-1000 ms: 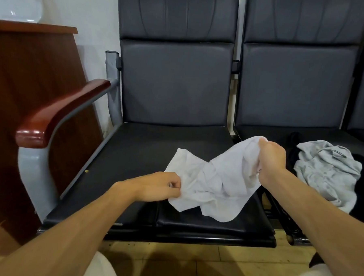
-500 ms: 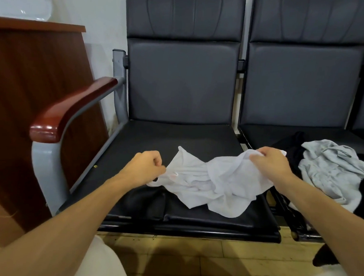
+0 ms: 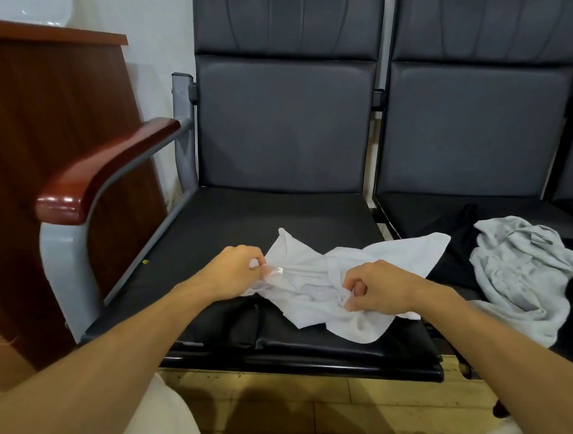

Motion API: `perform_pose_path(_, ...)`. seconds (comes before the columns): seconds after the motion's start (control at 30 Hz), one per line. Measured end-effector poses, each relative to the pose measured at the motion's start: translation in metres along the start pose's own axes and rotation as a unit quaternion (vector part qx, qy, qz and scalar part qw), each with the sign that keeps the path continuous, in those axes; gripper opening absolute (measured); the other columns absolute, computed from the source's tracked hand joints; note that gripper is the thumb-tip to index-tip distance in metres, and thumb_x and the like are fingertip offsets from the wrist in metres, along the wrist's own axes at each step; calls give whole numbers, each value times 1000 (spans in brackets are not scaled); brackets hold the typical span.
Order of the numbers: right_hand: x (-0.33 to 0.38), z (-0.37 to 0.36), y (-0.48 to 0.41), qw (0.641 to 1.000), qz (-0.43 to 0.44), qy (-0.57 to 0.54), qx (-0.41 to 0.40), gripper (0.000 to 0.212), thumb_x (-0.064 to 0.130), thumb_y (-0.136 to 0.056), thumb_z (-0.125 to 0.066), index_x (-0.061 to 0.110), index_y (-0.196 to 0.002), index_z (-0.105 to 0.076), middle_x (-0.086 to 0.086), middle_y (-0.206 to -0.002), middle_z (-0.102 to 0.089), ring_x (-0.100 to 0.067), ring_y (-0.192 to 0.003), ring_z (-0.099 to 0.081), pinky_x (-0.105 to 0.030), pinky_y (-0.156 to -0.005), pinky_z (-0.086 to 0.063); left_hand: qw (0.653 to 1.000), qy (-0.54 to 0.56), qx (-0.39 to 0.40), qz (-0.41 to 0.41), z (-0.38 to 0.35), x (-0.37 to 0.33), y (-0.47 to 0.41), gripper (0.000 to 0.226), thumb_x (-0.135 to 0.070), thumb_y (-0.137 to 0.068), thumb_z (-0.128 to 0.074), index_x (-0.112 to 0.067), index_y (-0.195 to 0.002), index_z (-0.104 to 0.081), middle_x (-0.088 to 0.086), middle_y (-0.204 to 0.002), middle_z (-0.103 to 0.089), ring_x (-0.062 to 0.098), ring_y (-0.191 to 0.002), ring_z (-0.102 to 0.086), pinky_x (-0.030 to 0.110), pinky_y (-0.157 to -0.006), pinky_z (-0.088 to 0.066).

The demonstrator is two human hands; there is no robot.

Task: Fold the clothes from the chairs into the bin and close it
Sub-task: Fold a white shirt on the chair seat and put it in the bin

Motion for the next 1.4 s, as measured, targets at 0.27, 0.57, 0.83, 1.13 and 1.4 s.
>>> perform_pose_path(0.27,-12,47,4,918,9,-354,-176,19,14,-91,-60,4,-76,-57,-2,-78,-53,-14,-74,-53,-31,-76,-44,943,330,-32,40,8,-18,11,24,-24,-96,-51,-5,-86,-63,9,-88,-69,23,-78,-62,34,-70,-50)
perform_pose_path(0.57,-2,49,32,756,24,-648,-85,22,15,-95,-46,9,-85,-65,-1,-67,-59,-12,-57,-55,-22,-49,-46,856,504,118,-7,3,-54,29,30,-33,-90,-58,-6,-78,-59,13,-73,-57,22,-68,-53,32,-70,-42)
perform_pose_path(0.83,32,-13,56,893,0,-396,212,24,21,-99,-51,1,-100,-63,-11,-88,-70,-21,-73,-68,-30,-60,-57,930,239,278,-7,-42,-69,58,45,-34,-100,-46,3,-97,-71,19,-94,-73,22,-86,-68,32,-90,-53)
perform_pose_path(1.13,-30,43,34,981,-48,-142,-121,16,12,-93,-54,20,-87,-68,7,-85,-69,-12,-78,-63,-15,-61,-46,997,39,39,48,-10,-4,17,19,-19,-95,-48,-14,-92,-67,4,-85,-68,16,-68,-63,25,-62,-50)
perform_pose_path(1.4,-66,17,42,994,-86,-62,-1,31,32,-88,-66,30,-115,-52,10,-108,-56,-10,-97,-56,-21,-82,-40,988,-3,138,65,-48,5,-5,28,-44,-93,-54,-18,-95,-63,-4,-98,-59,15,-91,-56,29,-82,-44)
Point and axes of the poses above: each hand's wrist, its own y-axis away from the middle knuckle, its own z-axis out of the back of the hand, x = y × z, the point moved 10 cm from there along -y, towards the middle knuckle
